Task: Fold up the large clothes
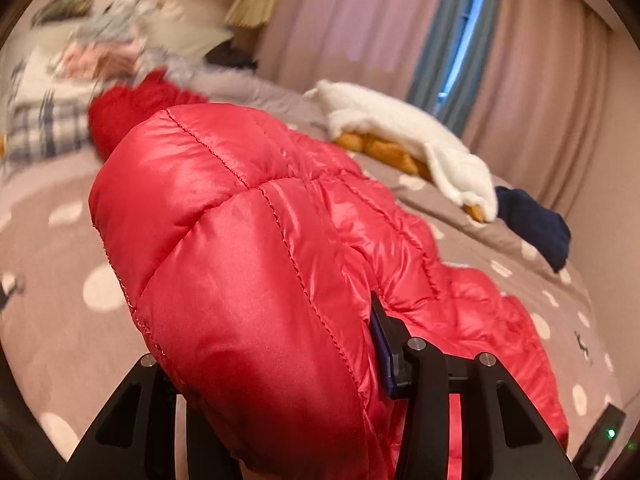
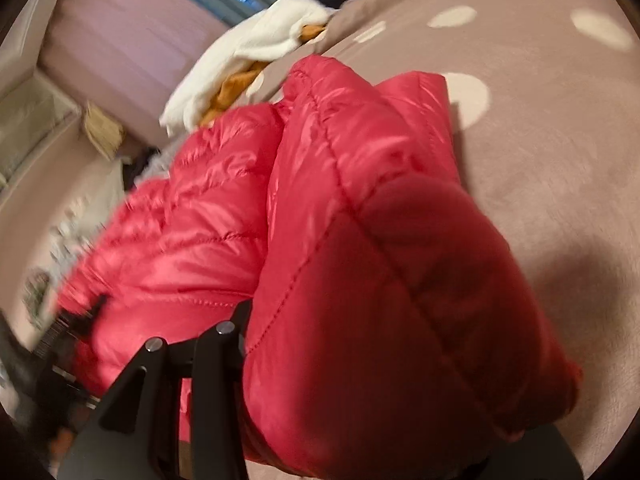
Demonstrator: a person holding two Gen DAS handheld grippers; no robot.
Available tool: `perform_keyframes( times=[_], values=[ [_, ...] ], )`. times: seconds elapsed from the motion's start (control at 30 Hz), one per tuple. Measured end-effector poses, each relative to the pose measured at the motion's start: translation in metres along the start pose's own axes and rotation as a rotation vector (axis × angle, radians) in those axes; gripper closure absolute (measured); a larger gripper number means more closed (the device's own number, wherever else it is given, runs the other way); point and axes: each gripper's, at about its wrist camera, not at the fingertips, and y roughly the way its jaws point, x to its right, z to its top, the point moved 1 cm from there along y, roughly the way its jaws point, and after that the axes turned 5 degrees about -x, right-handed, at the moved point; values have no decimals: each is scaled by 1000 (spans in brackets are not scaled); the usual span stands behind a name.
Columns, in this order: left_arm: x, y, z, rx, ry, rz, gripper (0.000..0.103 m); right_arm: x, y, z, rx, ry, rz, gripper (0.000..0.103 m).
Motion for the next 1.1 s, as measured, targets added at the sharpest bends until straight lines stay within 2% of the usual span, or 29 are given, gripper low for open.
perform_keyframes(
  times=[0.07, 0.1, 0.13, 0.17, 0.27, 0.37, 0.4, 0.5, 0.63, 0.73, 0.8, 0.87, 0.93, 1.1],
  values=[
    [15, -7, -2, 33, 88, -39, 58, -6, 6, 3, 0, -22, -36, 63],
    [23, -11, -4, 39, 127, -83, 58, -5, 7, 4, -4, -18, -38, 63],
    [27, -14, -8, 37, 149, -133, 58, -3, 8, 5, -8, -13, -34, 63],
    [31, -17, -9, 20, 159, -222, 58, -1, 9, 6, -14, -6, -27, 63],
    [39, -17, -8, -102, 145, -514, 55, 0, 12, 8, -21, 4, -12, 65],
    [42, 2, -7, -212, 122, -690, 54, 6, 13, 11, -21, 36, 19, 66],
    [43, 9, -8, -240, 122, -718, 54, 9, 13, 12, -22, 50, 33, 67],
    [33, 33, -12, -318, 14, -812, 54, 14, 13, 13, -26, 81, 63, 68],
    [16, 74, -18, -469, -168, -1003, 54, 17, 12, 12, -22, 96, 77, 68],
    [21, 97, -27, -565, -148, -1021, 55, 24, 8, 8, -17, 130, 95, 69],
    [28, 98, -32, -560, -107, -965, 57, 27, 7, 8, -24, 151, 103, 70],
    [43, 92, -38, -529, -5, -897, 58, 30, 4, 8, -39, 170, 106, 70],
    [54, 93, -43, -527, 50, -873, 58, 33, 1, 8, -48, 190, 100, 70],
    [54, 116, -40, -566, 8, -917, 60, 40, -14, 3, -71, 218, 76, 67]
  ],
)
